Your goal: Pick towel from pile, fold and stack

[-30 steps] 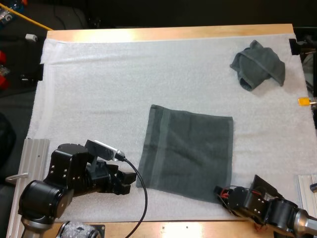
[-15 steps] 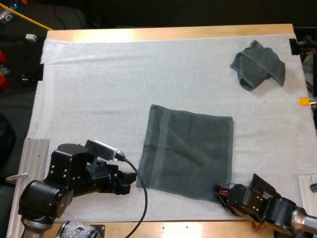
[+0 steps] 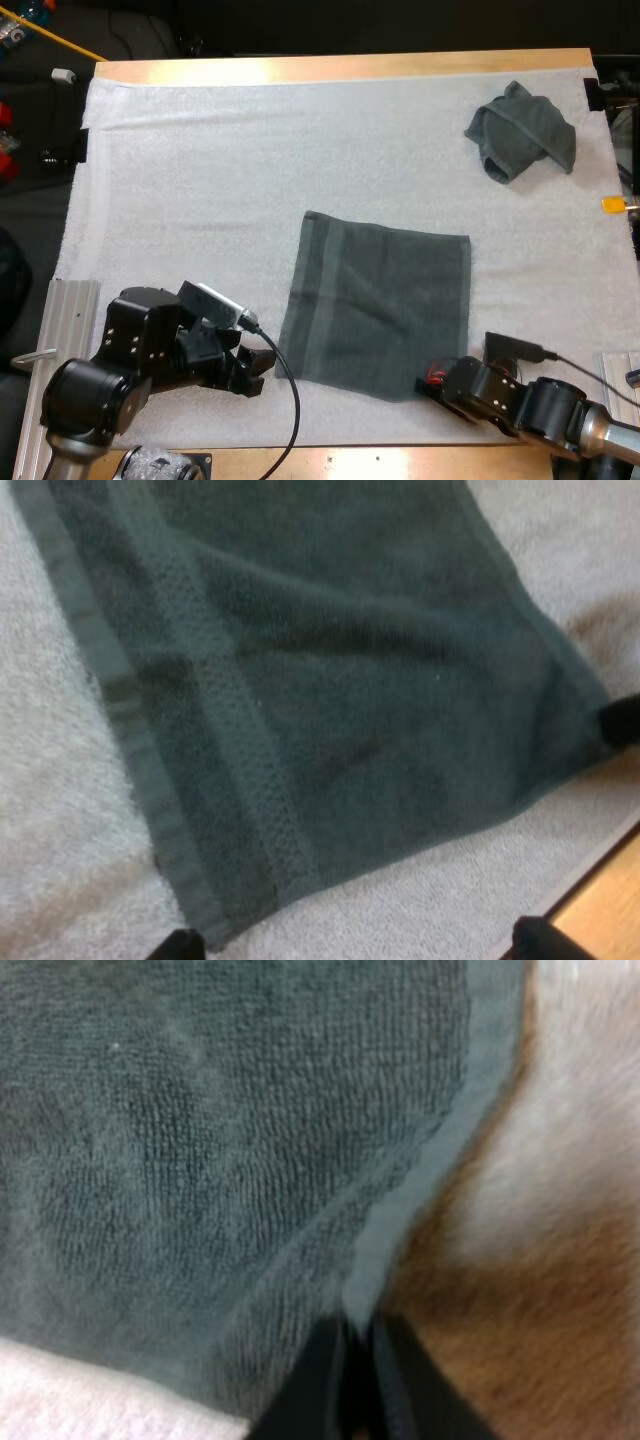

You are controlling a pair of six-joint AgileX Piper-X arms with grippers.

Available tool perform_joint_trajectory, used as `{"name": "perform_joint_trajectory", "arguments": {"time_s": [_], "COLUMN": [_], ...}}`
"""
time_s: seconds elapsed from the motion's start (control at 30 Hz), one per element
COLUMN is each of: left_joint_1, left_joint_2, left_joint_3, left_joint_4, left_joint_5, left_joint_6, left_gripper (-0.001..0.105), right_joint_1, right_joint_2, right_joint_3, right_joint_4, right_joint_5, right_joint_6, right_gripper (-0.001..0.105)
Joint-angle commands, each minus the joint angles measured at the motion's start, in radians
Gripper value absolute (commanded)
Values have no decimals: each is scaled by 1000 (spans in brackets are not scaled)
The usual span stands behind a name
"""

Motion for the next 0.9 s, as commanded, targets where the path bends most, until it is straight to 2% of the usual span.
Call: {"name": "perform_joint_trajectory", "arguments": {"time_s": [0.0,0.27,0.5,0.7,0.87], "left_joint_1": [-9,-72,-72,-72,-72], "left_joint_2": [11,104,190,310,410], "left_joint_3": [-1,56,150,227,235], "left_joint_4": [-7,-92,-176,-232,-283], "left_joint_5": [8,8,-13,104,116], "left_joint_6": [8,21,21,21,19], "left_gripper": [60,60,60,60,60], "right_joint_1": [-5,-5,-5,-5,-5], "right_joint_2": [0,-3,-3,-3,-3], "right_joint_3": [-18,-36,-36,-36,-36], "right_joint_4": [56,188,191,187,187], "right_joint_5": [16,5,7,7,7], "right_joint_6": [-33,-53,-53,-53,-53], "right_gripper": [0,0,0,0,0]}}
